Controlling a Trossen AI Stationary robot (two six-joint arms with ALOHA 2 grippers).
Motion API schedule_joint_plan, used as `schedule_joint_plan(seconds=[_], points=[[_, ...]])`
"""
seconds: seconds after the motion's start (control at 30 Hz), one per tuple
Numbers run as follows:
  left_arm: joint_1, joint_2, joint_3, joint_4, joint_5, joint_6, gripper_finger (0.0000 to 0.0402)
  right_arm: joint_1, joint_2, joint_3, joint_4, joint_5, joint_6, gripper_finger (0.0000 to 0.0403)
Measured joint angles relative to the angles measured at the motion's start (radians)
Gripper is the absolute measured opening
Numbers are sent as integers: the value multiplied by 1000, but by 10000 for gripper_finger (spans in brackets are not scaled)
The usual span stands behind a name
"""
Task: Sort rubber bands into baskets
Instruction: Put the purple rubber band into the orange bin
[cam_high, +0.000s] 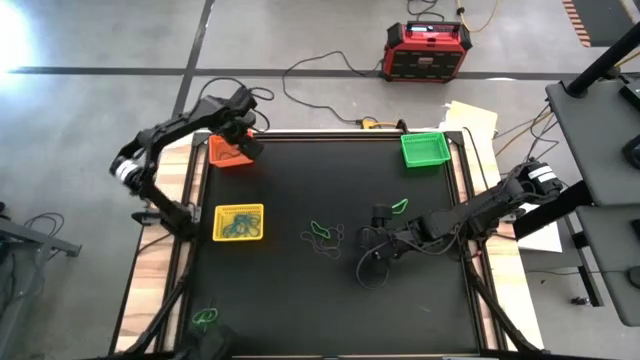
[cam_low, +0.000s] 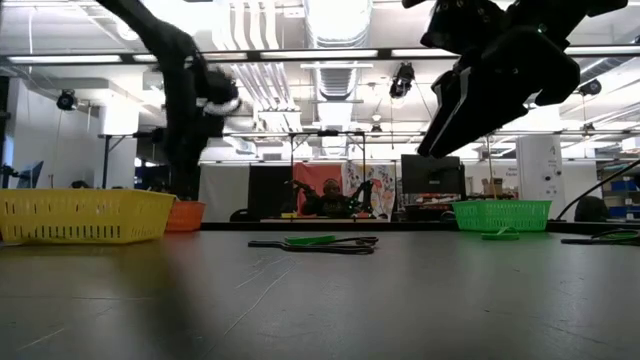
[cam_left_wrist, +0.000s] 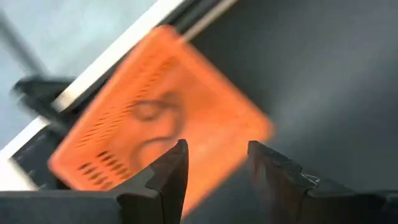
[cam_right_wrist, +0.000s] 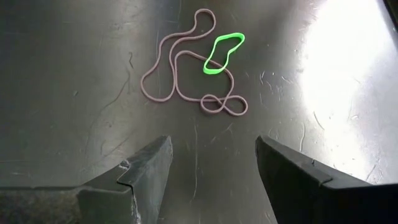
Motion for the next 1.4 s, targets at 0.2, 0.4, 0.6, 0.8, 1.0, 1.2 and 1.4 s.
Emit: schedule_joint_plan(seconds=[0.2, 0.4, 0.6, 0.8, 1.0, 1.2, 1.4], points=[[-265, -208, -85, 90, 139, -42, 153, 0, 11, 0, 17, 1, -1, 226], [-668, -296, -282, 393, 135, -110, 153, 0, 69, -2, 82, 3, 0, 226], [-982, -232, -382, 714, -10, -203, 153, -6, 150, -2, 199, 39, 19, 226], [-1134, -116, -398, 859, -78, -263, 153, -54, 264, -2, 271, 61, 72, 226], [-1190, 59, -386, 1064, -125, -267, 153, -125, 354, -2, 319, -36, 96, 226], [-1190, 160, -354, 1093, -126, -294, 153, -194, 370, -1, 383, -134, 36, 226], [-1216, 174, -354, 1115, -128, -340, 153, -268, 374, -1, 419, -266, -1, 214]])
